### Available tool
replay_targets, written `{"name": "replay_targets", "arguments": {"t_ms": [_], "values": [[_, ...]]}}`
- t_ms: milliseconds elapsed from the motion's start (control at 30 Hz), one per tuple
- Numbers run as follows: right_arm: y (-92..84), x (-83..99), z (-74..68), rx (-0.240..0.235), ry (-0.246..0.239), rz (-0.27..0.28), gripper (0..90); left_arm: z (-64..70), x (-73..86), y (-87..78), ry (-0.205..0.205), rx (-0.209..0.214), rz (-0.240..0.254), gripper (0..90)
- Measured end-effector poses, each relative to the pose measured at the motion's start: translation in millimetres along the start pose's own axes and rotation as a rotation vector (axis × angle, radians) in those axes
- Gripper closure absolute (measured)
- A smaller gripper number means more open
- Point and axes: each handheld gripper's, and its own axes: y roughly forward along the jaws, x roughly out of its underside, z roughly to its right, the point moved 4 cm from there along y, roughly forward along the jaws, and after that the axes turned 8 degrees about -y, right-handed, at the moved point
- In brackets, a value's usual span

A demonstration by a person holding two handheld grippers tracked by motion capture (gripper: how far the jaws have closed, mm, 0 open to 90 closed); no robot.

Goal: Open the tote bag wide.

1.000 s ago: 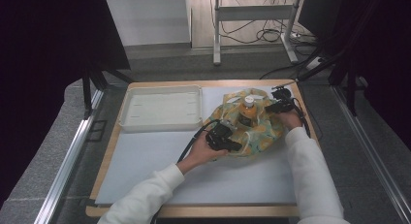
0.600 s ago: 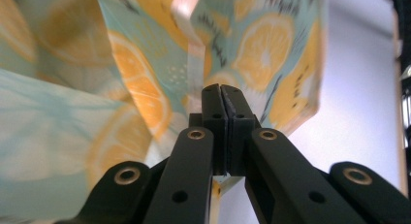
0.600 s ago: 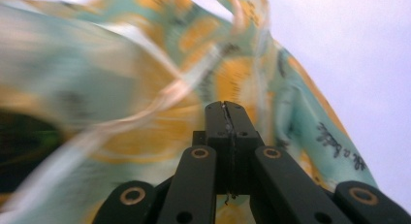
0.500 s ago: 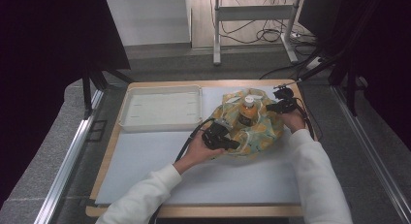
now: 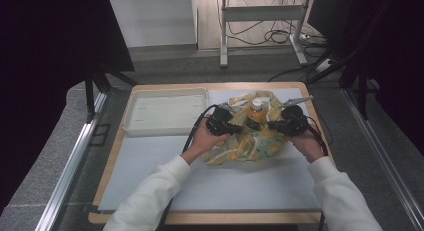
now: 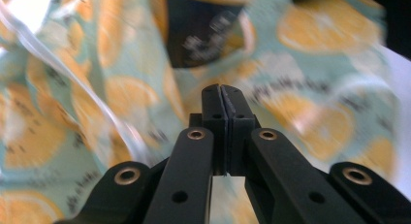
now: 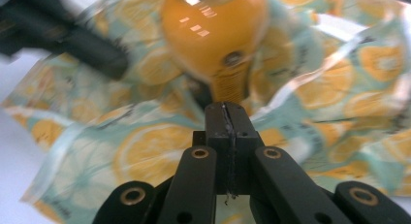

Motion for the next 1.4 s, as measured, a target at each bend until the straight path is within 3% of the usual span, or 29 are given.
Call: {"name": "replay_targets", "arguments": {"t_ms": [167,367,500,700,800,933,1100,1267,1400], "values": [[14.1,15.5,-9.3,-0.031,-0.001,-0.048,89.2,-21.4,-15.5,17.5,-0.061,-0.03,-0.022,89.8],[26.1,41.9,-11.2,-0.056,0.013,-0.084,89.2,-40.3,-19.2,40.0,-0.102,-0.066,-0.059,89.9],[26.8,55.4,-12.7,-0.075,0.016,-0.108,89.2,-49.6,-20.8,48.7,-0.11,-0.09,-0.066,89.9],[23.2,77.8,-20.1,-0.095,0.014,-0.132,89.2,-64.0,-20.1,57.8,-0.157,-0.087,-0.067,90.0],[20.2,84.0,-25.3,-0.106,0.007,-0.138,89.2,-65.1,-19.6,59.4,-0.159,-0.085,-0.067,89.9],[15.0,79.1,-26.6,-0.102,-0.005,-0.123,89.2,-61.5,-20.4,58.5,-0.147,-0.089,-0.068,90.0],[7.5,57.8,-22.8,-0.074,-0.016,-0.071,89.2,-58.9,-21.3,57.0,-0.133,-0.096,-0.073,89.9],[24.7,47.4,-12.2,-0.057,0.007,-0.086,89.2,-58.9,-21.0,58.5,-0.134,-0.101,-0.076,90.0],[37.7,48.1,3.3,-0.01,0.028,-0.11,89.2,-59.1,-20.8,58.6,-0.132,-0.104,-0.078,90.0]]}}
